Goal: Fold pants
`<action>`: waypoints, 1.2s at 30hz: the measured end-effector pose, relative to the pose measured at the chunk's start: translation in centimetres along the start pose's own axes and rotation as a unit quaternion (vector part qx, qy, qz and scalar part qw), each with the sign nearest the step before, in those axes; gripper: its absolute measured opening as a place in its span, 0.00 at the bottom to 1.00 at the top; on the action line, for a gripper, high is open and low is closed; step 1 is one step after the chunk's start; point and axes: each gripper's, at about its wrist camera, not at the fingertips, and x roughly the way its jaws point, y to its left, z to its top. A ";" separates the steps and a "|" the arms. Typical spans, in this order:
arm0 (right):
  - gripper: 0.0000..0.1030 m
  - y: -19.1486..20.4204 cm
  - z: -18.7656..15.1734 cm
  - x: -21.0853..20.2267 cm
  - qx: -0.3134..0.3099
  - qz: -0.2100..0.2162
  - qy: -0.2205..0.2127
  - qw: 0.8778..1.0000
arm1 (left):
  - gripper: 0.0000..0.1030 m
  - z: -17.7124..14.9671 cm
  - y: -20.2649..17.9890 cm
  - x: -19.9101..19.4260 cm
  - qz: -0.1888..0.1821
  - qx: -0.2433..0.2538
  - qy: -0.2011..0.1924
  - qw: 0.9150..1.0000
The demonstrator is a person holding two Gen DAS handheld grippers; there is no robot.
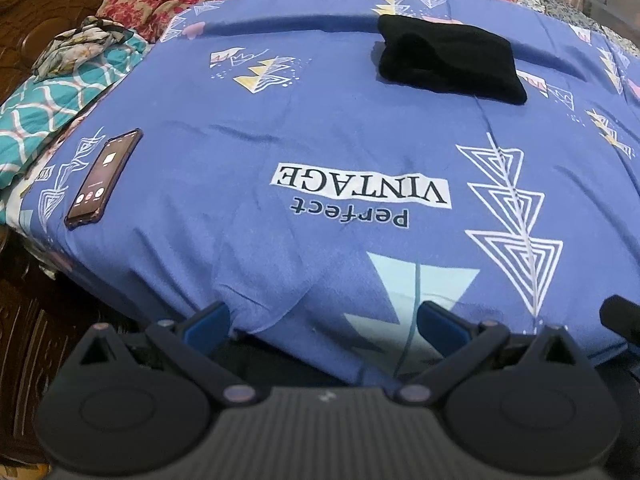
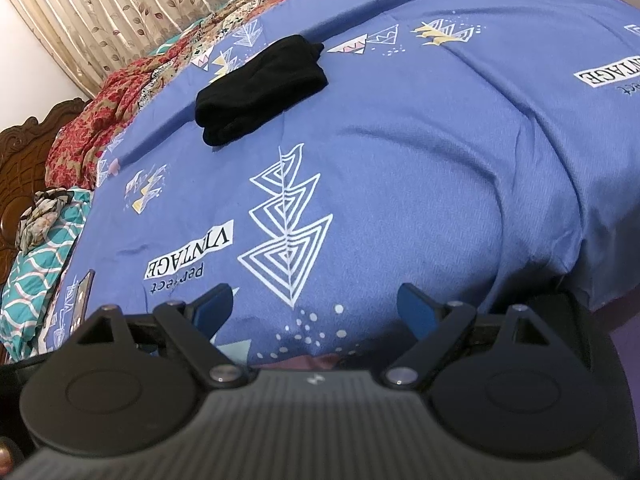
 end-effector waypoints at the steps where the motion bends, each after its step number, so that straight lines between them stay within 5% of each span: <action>1: 0.88 0.0 0.0 0.0 0.000 0.000 0.000 1.000 | 1.00 0.0 -0.1 0.0 -0.002 0.002 0.001 1.000; 14: 0.88 0.1 -0.1 0.2 -0.008 0.000 0.003 1.000 | 1.00 0.2 -0.9 -1.6 0.004 0.037 -0.050 0.998; 36: 0.88 0.0 -0.1 0.2 -0.005 0.000 0.004 1.000 | 1.00 -0.1 -0.9 -1.0 -0.002 0.042 -0.024 0.999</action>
